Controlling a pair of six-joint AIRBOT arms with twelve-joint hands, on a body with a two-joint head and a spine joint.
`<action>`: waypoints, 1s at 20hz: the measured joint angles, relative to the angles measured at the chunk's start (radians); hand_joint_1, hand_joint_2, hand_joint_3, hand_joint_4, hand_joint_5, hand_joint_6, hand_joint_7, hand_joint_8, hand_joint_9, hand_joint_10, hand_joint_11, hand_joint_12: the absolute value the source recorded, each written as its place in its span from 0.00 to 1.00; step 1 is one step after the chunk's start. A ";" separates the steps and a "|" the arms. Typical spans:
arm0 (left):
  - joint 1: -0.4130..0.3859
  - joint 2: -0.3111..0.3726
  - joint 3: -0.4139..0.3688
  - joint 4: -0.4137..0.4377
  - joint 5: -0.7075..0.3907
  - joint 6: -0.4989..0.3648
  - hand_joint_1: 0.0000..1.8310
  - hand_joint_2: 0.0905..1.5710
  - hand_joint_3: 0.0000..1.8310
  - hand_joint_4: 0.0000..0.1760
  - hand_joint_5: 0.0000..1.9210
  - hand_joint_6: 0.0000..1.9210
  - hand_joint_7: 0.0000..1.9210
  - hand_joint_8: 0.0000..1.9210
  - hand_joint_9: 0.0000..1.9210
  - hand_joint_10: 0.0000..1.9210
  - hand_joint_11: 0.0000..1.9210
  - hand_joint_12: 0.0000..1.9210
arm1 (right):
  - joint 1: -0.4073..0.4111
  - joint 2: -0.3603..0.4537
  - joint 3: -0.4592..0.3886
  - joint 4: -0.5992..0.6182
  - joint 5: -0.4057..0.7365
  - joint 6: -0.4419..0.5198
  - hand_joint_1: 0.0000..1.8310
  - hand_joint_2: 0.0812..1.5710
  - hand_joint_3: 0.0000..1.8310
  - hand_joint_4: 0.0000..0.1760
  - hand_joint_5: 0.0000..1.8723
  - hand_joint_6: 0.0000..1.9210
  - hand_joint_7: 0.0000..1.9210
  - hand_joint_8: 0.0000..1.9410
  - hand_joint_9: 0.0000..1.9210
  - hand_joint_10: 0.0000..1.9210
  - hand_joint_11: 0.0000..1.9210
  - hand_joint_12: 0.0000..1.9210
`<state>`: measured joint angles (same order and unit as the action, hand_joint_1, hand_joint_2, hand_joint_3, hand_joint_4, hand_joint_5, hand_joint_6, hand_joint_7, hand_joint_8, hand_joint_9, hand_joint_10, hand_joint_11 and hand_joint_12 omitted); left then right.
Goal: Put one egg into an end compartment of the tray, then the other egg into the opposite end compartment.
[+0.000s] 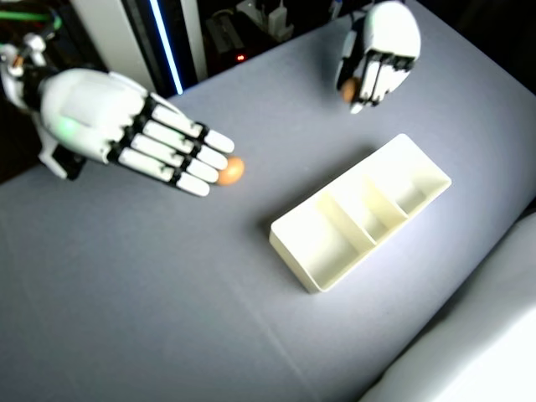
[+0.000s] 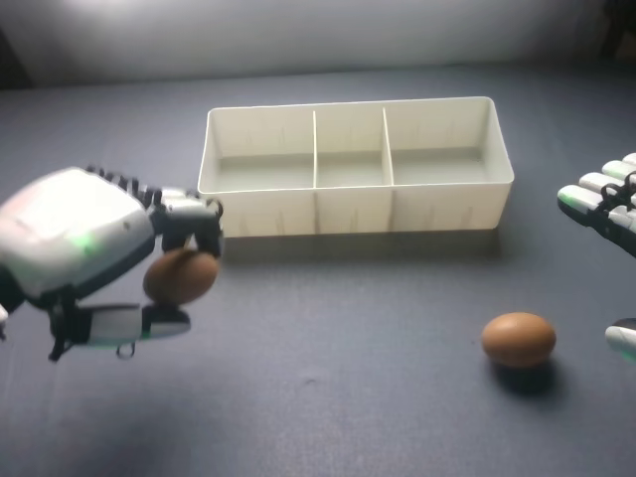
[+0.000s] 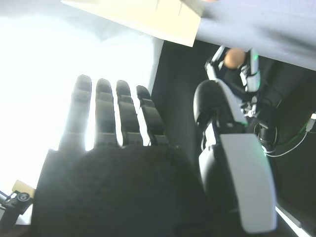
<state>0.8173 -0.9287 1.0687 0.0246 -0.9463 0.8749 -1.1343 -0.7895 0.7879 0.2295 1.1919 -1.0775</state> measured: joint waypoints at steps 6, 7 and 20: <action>-0.220 -0.065 0.093 -0.001 0.124 0.067 0.63 0.72 0.00 0.00 0.48 0.58 0.58 1.00 0.68 1.00 0.74 1.00 | 0.000 0.001 -0.001 0.002 0.002 0.000 0.25 0.86 0.00 0.00 0.00 0.00 0.00 0.00 0.00 0.00 0.00 0.00; -0.254 -0.083 0.122 -0.007 0.166 0.068 0.63 0.71 0.00 0.00 0.48 0.57 0.61 1.00 0.71 1.00 0.77 1.00 | 0.000 0.001 -0.001 0.000 0.003 0.000 0.25 0.86 0.00 0.00 0.00 0.00 0.00 0.00 0.00 0.00 0.00 0.00; -0.410 -0.264 0.332 -0.195 0.446 0.172 0.40 0.70 0.00 0.82 0.00 0.29 0.00 0.44 0.00 0.51 0.00 0.95 | -0.005 -0.002 0.003 0.000 0.007 0.005 0.18 0.87 0.00 0.00 0.00 0.00 0.00 0.00 0.00 0.00 0.00 0.00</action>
<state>0.4068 -1.1927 1.4002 -0.1699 -0.5003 1.0473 -1.1397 -0.7914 0.7914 0.2291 1.1992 -1.0729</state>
